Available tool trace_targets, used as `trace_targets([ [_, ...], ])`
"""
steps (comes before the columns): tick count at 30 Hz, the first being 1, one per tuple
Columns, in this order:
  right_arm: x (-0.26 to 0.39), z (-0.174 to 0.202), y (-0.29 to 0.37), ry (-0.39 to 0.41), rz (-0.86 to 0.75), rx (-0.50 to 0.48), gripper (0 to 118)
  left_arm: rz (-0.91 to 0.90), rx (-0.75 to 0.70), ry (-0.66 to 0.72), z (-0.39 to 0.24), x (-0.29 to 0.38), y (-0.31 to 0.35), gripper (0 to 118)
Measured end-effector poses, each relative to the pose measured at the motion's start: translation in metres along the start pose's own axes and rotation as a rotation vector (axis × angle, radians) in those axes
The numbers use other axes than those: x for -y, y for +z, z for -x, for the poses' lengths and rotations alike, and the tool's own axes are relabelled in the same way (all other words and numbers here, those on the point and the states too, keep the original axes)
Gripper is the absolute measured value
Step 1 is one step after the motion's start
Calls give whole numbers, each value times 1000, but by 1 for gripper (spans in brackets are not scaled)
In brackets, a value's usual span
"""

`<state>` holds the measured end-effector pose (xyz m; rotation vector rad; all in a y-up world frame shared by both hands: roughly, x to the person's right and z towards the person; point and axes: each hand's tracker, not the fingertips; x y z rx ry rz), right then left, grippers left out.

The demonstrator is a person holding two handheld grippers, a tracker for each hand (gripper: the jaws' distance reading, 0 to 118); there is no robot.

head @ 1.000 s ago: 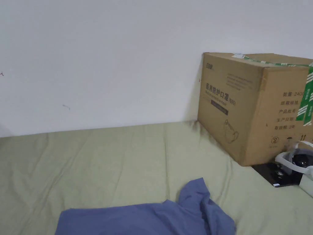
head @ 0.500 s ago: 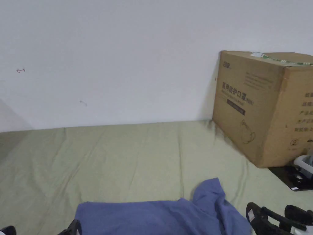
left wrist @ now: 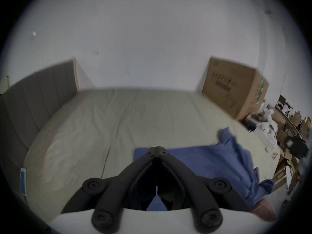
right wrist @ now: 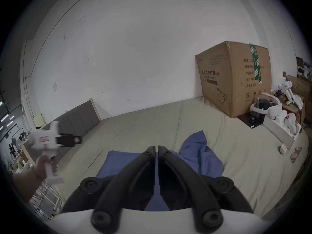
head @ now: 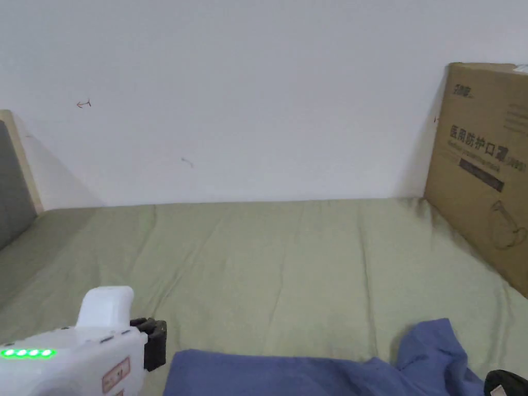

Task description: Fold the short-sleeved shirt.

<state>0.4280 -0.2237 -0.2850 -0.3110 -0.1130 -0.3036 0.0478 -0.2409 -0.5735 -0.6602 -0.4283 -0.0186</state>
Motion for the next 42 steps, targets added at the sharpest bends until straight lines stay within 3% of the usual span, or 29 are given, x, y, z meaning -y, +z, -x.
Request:
trace_targets([
  [4, 6, -14, -23, -30, 47, 3, 4, 249, 20, 56, 43, -9, -110, 0],
  [5, 7, -17, -29, -39, 59, 3, 4, 285, 19, 65, 49, -6, -129, 7],
  [7, 11, -22, -39, -53, 85, 6, 4, 321, -18, 59, 57, 5, -160, 92],
  [8, 13, -25, -44, -60, 99, 9, 4, 330, -17, 69, 61, 9, -173, 107],
  [12, 20, -31, -57, -90, 145, 13, 4, 376, -53, 59, 63, 24, -213, 106],
  [15, 25, -33, -62, -97, 171, 26, 4, 421, -47, -5, 61, 43, -240, 118],
  [18, 28, -37, -64, -101, 190, 39, 4, 372, -106, -52, 35, 49, -225, 117],
  [20, 29, -39, -62, -107, 192, 48, 4, 353, -108, -49, 28, 50, -213, 102],
  [23, 25, -44, -60, -122, 180, 52, 4, 242, -134, -166, 34, 41, -197, 20],
  [24, 22, -48, -62, -127, 175, 52, 4, 239, -105, -193, 29, 44, -189, 3],
  [26, 12, -59, -71, -151, 166, 33, 4, 251, -168, -273, 15, 49, -167, 2],
  [28, -8, -76, -89, -164, 165, 35, 4, 194, -37, -210, 18, 49, -148, 2],
  [30, -29, -98, -117, -199, 181, 34, 4, 109, -98, -192, 17, 44, -128, 2],
  [34, -62, -138, -203, -198, 430, 132, 4, 25, -79, -74, 23, 32, -89, 2],
  [35, -65, -144, -223, -183, 480, 152, 10, 28, -83, -84, 25, 31, -84, 2],
  [37, -65, -155, -265, -131, 626, 201, 94, 34, -82, -96, 27, 32, -79, 2],
  [38, -58, -161, -283, -129, 732, 206, 118, 45, -79, -111, 28, 32, -81, 2],
  [42, -47, -173, -329, -155, 817, 307, 117, 65, -85, -151, 27, 38, -83, 2],
])
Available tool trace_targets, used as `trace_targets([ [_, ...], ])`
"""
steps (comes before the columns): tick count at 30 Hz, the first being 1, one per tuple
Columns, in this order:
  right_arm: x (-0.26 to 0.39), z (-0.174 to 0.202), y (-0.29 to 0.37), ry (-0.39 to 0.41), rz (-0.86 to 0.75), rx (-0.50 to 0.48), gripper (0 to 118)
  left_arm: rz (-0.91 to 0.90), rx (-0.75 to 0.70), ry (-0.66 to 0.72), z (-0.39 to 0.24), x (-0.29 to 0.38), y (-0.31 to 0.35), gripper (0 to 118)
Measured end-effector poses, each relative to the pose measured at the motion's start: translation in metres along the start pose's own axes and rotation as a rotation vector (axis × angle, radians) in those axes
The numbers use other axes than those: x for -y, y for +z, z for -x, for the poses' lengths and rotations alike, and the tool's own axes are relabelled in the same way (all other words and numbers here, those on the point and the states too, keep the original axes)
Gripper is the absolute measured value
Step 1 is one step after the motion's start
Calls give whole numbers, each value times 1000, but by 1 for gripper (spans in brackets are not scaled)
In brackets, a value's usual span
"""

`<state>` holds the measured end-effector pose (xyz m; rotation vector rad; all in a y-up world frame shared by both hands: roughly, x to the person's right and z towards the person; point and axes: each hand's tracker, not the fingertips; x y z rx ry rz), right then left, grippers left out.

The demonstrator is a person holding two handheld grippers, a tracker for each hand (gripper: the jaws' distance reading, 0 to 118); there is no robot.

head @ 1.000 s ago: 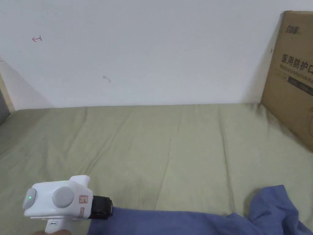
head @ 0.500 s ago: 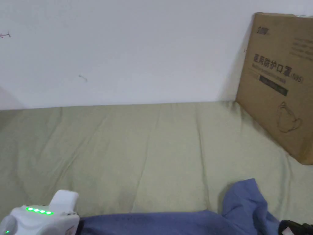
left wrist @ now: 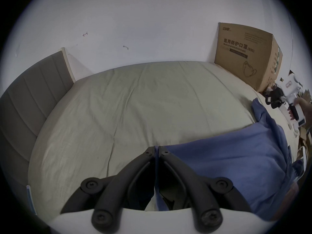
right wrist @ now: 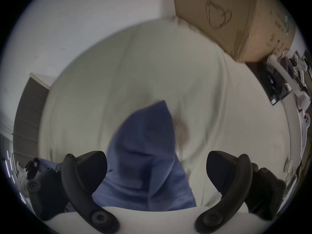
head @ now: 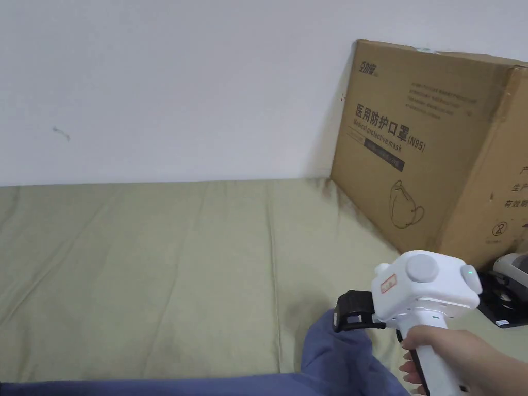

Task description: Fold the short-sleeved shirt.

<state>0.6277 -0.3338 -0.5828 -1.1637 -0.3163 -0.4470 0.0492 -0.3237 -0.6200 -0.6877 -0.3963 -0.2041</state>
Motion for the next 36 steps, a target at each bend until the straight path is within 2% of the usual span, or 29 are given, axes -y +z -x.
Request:
trace_targets([
  [3, -11, -9, -34, -8, 87, 33, 112, 28, 1, 21, 5, 4, -7, 2],
  [6, -5, -16, -48, 4, 134, 54, 87, 58, -3, 40, 4, 11, -13, 2],
  [7, -4, -14, -41, 57, 92, 89, 78, 70, -6, 41, 5, 14, -16, 2],
  [8, -4, -12, -35, 84, 71, 90, 62, 84, -7, 42, -7, 14, -10, 2],
  [9, 4, -14, -32, 86, 72, 83, 21, 97, -4, 46, -7, 15, -11, 2],
  [10, 5, -13, -25, 117, 60, 82, 3, 107, -2, 52, -7, 17, -12, 2],
  [11, 7, -14, -19, 133, 48, 27, 3, 115, 0, 63, -6, 19, -12, 2],
  [13, 20, -16, 0, 96, 4, -65, 3, 123, -2, 100, 7, 21, -19, 2],
  [17, 52, -21, 61, 94, -191, -107, 3, 61, 39, 182, 9, 8, 14, 2],
  [19, 67, -29, 99, 93, -296, -120, 3, 19, 48, 168, 9, -5, 39, 2],
  [22, 91, -39, 159, 31, -398, -180, 3, -65, 68, 124, 21, -29, 77, 2],
  [24, 104, -43, 196, 19, -455, -185, 3, -123, 84, 110, 3, -46, 120, 2],
  [27, 121, -37, 257, 59, -548, -178, 3, -191, 98, 81, -5, -73, 170, 2],
  [32, 128, -26, 344, 90, -679, -198, 3, -301, 74, 36, 6, -112, 214, 2],
  [36, 107, -14, 392, 110, -761, -183, 3, -338, 62, 20, 7, -144, 245, 2],
])
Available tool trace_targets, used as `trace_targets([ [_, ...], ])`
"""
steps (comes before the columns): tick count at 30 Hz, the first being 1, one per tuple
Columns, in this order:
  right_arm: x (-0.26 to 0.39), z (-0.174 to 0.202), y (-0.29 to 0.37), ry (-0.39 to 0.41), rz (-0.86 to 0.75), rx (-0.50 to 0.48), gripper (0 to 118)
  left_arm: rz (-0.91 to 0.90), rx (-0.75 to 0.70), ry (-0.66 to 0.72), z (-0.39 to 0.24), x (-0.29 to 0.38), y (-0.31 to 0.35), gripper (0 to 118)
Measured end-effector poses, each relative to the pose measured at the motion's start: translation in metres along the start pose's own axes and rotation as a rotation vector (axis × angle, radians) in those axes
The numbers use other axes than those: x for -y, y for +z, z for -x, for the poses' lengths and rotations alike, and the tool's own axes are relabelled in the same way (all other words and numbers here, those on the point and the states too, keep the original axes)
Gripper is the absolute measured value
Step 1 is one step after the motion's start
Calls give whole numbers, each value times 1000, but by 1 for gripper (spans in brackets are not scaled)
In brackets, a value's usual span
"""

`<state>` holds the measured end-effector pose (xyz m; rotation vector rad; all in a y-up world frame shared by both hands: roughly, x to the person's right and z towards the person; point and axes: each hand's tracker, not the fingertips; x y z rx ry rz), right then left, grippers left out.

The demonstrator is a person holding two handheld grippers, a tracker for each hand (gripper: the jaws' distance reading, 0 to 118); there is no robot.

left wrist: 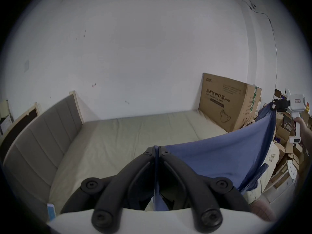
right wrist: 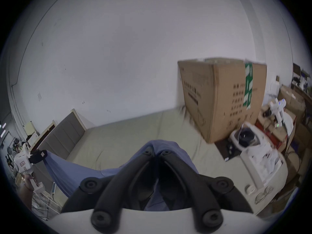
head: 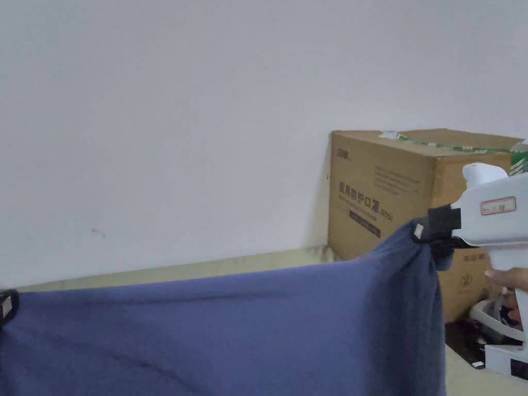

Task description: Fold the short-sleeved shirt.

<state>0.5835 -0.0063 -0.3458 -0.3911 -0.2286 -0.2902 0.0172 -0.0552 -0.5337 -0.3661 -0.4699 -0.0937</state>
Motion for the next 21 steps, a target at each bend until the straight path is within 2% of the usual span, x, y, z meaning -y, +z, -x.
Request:
trace_targets([
  [8, -102, 49, -13, 88, -93, 51, 3, -26, -58, -7, -1, -71, -22, 2],
  [13, -149, 62, -57, 144, -136, 122, 3, -26, -79, 35, 3, -113, -56, 2],
  [21, -222, 88, -111, 180, -200, 168, 3, -66, -149, 46, 17, -170, -119, 2],
])
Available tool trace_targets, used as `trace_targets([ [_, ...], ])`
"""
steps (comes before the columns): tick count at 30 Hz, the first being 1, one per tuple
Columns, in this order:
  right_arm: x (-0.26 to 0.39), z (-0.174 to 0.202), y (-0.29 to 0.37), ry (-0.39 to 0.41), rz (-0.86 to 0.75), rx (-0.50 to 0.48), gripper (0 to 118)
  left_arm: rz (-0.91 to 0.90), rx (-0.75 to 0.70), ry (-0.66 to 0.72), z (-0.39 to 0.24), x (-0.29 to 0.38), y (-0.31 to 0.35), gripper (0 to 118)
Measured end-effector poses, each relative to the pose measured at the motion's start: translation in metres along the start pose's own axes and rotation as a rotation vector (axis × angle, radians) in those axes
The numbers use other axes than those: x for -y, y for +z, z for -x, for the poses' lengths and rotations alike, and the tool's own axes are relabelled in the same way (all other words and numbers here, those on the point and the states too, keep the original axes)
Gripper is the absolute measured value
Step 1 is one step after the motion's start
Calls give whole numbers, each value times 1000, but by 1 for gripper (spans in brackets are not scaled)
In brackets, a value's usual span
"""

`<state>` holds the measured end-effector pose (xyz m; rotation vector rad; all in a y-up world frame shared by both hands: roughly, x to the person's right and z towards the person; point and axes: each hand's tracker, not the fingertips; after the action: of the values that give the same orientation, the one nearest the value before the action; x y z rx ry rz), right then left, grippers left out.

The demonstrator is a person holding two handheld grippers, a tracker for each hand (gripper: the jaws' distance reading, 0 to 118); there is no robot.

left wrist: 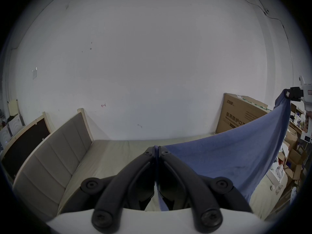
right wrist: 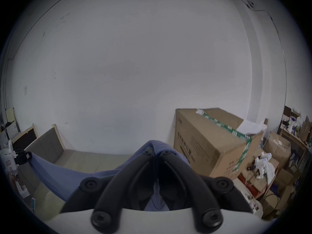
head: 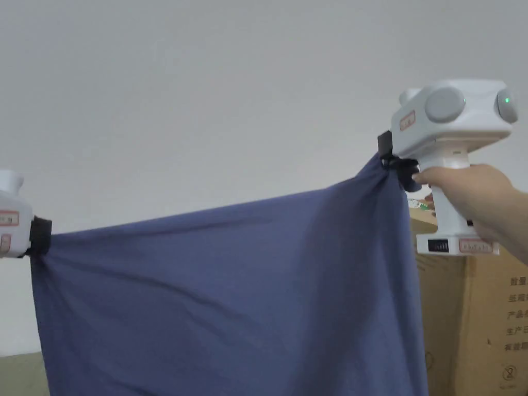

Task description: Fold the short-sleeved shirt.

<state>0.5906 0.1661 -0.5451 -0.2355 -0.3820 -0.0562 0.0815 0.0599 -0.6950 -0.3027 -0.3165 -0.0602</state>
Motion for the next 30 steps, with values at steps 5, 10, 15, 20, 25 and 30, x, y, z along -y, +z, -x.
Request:
trace_targets([
  [5, -33, 18, -26, 42, -52, 34, 3, -54, -60, -45, -4, -33, -35, 2],
  [10, -20, 35, -55, 109, -64, 62, 3, -56, -93, -3, -6, -36, -74, 2],
  [15, 71, 34, -108, 66, 72, 46, 3, 101, -90, -59, -27, 29, -122, 2],
  [20, 240, 17, -164, -75, 368, -6, 3, 333, 4, 28, -42, 167, -171, 2],
  [25, 401, -17, -158, -101, 608, -14, 3, 521, 72, 67, -45, 301, -153, 2],
  [30, 486, -61, -70, -99, 760, -94, 3, 580, 129, 66, -21, 375, -88, 2],
])
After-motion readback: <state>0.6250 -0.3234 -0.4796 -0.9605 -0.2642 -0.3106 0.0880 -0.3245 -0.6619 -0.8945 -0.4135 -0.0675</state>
